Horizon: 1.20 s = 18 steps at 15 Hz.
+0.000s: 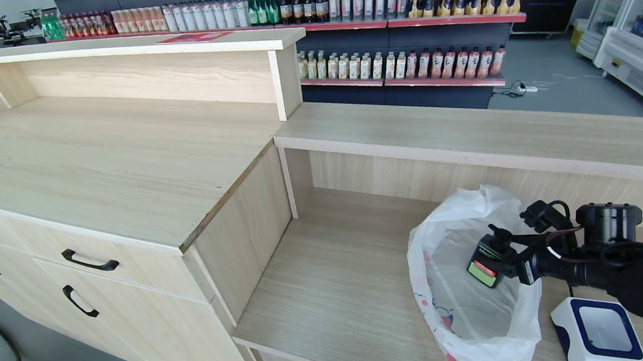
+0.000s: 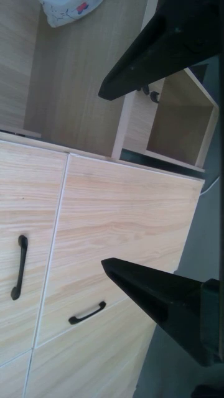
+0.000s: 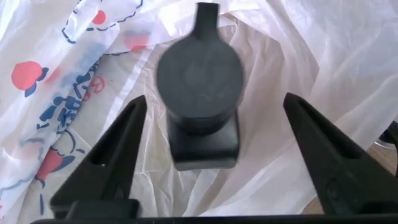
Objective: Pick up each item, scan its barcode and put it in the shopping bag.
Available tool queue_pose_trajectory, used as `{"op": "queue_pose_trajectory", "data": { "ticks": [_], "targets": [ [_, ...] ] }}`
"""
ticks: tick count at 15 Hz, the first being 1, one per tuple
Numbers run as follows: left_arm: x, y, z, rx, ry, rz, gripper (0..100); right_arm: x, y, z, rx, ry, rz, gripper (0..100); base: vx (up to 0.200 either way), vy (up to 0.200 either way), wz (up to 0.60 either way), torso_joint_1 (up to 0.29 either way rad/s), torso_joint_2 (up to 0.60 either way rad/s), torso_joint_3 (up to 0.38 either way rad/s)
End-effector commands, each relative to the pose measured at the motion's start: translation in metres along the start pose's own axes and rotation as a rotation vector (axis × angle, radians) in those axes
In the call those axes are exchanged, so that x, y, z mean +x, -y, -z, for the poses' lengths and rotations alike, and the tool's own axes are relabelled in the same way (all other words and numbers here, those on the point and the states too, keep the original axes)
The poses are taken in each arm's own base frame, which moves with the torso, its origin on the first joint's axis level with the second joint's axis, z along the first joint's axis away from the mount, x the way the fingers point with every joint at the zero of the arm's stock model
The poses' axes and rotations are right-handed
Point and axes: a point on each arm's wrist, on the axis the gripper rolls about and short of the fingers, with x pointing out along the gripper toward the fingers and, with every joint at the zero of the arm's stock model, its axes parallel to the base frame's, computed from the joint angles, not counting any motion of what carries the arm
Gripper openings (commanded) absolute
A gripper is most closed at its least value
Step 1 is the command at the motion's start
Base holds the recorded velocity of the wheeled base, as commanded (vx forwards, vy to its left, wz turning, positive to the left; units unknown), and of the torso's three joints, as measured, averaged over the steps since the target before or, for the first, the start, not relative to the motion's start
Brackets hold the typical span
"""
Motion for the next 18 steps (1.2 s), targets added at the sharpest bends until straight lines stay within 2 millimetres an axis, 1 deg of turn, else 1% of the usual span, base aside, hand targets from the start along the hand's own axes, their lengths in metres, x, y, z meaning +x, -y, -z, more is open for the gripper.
{"op": "queue_pose_trajectory", "data": {
  "ticks": [1, 3, 4, 6, 8, 9, 10, 11, 12, 13, 15, 17, 18],
  "targets": [
    [0.000, 0.000, 0.000, 0.000, -0.001, 0.000, 100, -0.003, 0.000, -0.005, -0.006, 0.013, 0.005, 100, 0.000, 0.000, 0.00, 0.000, 0.00, 0.000],
    [0.000, 0.000, 0.000, 0.000, -0.001, 0.000, 100, -0.014, 0.001, -0.025, -0.039, 0.067, 0.023, 100, 0.000, 0.000, 0.00, 0.000, 0.00, 0.000],
    [0.000, 0.000, 0.000, 0.000, -0.001, 0.000, 100, -0.025, 0.000, -0.040, -0.057, 0.101, 0.037, 100, 0.000, 0.000, 0.00, 0.000, 0.00, 0.000],
    [0.000, 0.000, 0.000, 0.000, -0.001, 0.000, 100, -0.075, -0.010, -0.083, -0.111, 0.198, 0.081, 100, 0.000, 0.000, 0.00, 0.000, 0.00, 0.000],
    [0.000, 0.000, 0.000, 0.000, -0.001, 0.000, 100, -0.124, -0.023, -0.100, -0.131, 0.241, 0.133, 100, 0.000, 0.000, 0.00, 0.000, 0.00, 0.000],
    [0.000, 0.000, 0.000, 0.000, -0.001, 0.000, 100, -0.129, -0.024, -0.100, -0.133, 0.243, 0.140, 100, 0.000, 0.000, 0.00, 0.000, 0.00, 0.000],
    [0.000, 0.000, 0.000, 0.000, -0.001, 0.000, 100, -0.162, -0.033, -0.105, -0.149, 0.256, 0.186, 100, 0.000, 0.000, 0.00, 0.000, 0.00, 0.000],
    [0.000, 0.000, 0.000, 0.000, -0.001, 0.000, 100, -0.176, -0.037, -0.107, -0.154, 0.268, 0.212, 100, 0.000, 0.000, 0.00, 0.000, 0.00, 0.000],
    [0.000, 0.000, 0.000, 0.000, -0.001, 0.000, 100, -0.185, -0.041, -0.106, -0.160, 0.277, 0.225, 100, 0.000, 0.000, 0.00, 0.000, 0.00, 0.000],
    [0.000, 0.000, 0.000, 0.000, -0.001, 0.000, 100, -0.192, -0.044, -0.108, -0.174, 0.295, 0.237, 100, 0.000, 0.000, 0.00, 0.000, 0.00, 0.000],
    [0.000, 0.000, 0.000, 0.000, -0.001, 0.000, 100, -0.199, -0.049, -0.110, -0.189, 0.317, 0.253, 100, 0.000, 0.000, 0.00, 0.000, 0.00, 0.000],
    [0.000, 0.000, 0.000, 0.000, -0.001, 0.000, 100, -0.202, -0.052, -0.104, -0.183, 0.312, 0.263, 100, 0.000, 0.000, 0.00, 0.000, 0.00, 0.000],
    [0.000, 0.000, 0.000, 0.000, -0.001, 0.000, 100, -0.208, -0.053, -0.101, -0.174, 0.305, 0.309, 100, 0.000, 0.000, 0.00, 0.000, 0.00, 0.000]
  ]
}}
